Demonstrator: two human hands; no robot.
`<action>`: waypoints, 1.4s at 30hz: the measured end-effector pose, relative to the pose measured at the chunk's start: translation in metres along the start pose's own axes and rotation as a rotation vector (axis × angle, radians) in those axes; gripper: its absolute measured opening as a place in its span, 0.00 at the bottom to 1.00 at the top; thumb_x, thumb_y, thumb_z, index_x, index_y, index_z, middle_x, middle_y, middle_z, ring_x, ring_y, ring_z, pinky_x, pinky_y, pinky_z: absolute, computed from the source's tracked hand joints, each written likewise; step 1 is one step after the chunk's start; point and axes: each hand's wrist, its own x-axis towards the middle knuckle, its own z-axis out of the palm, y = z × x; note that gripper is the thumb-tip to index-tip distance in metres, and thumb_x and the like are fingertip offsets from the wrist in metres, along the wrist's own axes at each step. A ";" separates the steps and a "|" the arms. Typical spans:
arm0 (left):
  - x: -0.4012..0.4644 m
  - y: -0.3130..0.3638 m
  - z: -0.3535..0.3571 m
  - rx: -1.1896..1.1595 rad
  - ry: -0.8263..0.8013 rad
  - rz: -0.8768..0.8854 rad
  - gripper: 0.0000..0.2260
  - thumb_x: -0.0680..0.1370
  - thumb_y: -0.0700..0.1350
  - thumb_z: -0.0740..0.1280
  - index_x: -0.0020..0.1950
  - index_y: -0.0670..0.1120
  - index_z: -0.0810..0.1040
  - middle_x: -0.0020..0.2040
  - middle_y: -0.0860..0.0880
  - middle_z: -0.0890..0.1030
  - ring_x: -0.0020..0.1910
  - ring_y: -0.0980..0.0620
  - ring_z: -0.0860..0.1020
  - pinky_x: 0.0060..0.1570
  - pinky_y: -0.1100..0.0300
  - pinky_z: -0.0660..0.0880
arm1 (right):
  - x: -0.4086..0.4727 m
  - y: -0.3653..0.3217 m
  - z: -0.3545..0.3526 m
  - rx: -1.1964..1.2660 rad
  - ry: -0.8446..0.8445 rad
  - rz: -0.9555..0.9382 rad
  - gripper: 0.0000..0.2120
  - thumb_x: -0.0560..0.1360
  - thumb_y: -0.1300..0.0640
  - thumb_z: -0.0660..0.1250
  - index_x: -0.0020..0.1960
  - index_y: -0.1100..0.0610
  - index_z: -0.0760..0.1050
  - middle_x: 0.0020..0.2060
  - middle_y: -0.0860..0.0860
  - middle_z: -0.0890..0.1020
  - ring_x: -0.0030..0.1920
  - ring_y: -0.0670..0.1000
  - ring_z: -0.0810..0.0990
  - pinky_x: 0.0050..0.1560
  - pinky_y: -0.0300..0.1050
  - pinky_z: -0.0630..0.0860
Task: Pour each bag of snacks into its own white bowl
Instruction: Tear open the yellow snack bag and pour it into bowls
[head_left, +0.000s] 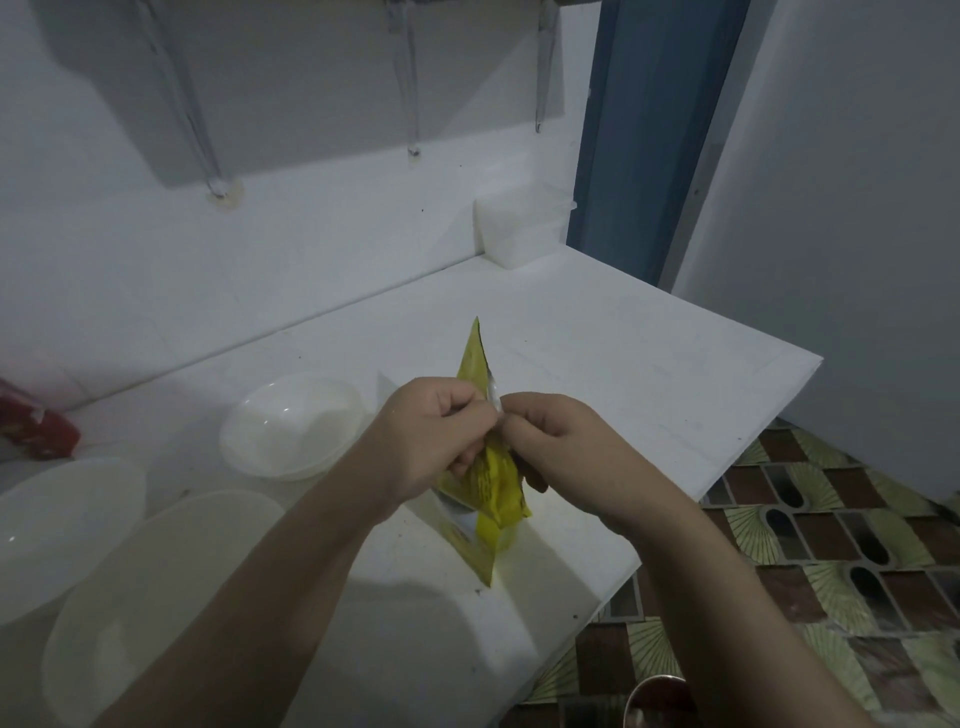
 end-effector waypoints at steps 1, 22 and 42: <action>-0.001 0.001 -0.001 -0.007 0.002 0.002 0.15 0.76 0.36 0.61 0.29 0.43 0.69 0.25 0.50 0.69 0.25 0.54 0.67 0.28 0.65 0.67 | 0.000 -0.002 0.001 -0.025 0.013 0.001 0.14 0.79 0.60 0.59 0.35 0.63 0.69 0.24 0.44 0.70 0.27 0.45 0.68 0.31 0.40 0.66; -0.005 0.007 -0.036 0.203 0.138 -0.044 0.15 0.76 0.45 0.64 0.30 0.44 0.72 0.24 0.49 0.71 0.27 0.53 0.68 0.29 0.60 0.66 | -0.007 -0.015 -0.014 -0.204 0.220 0.067 0.15 0.75 0.57 0.63 0.36 0.67 0.76 0.23 0.48 0.77 0.23 0.45 0.66 0.26 0.40 0.64; 0.009 -0.060 0.029 -0.757 -0.025 -0.630 0.12 0.81 0.46 0.60 0.51 0.40 0.80 0.51 0.40 0.80 0.48 0.42 0.78 0.49 0.50 0.77 | -0.017 -0.032 -0.019 0.200 0.418 -0.270 0.15 0.75 0.60 0.60 0.38 0.72 0.65 0.33 0.67 0.65 0.32 0.54 0.66 0.34 0.50 0.66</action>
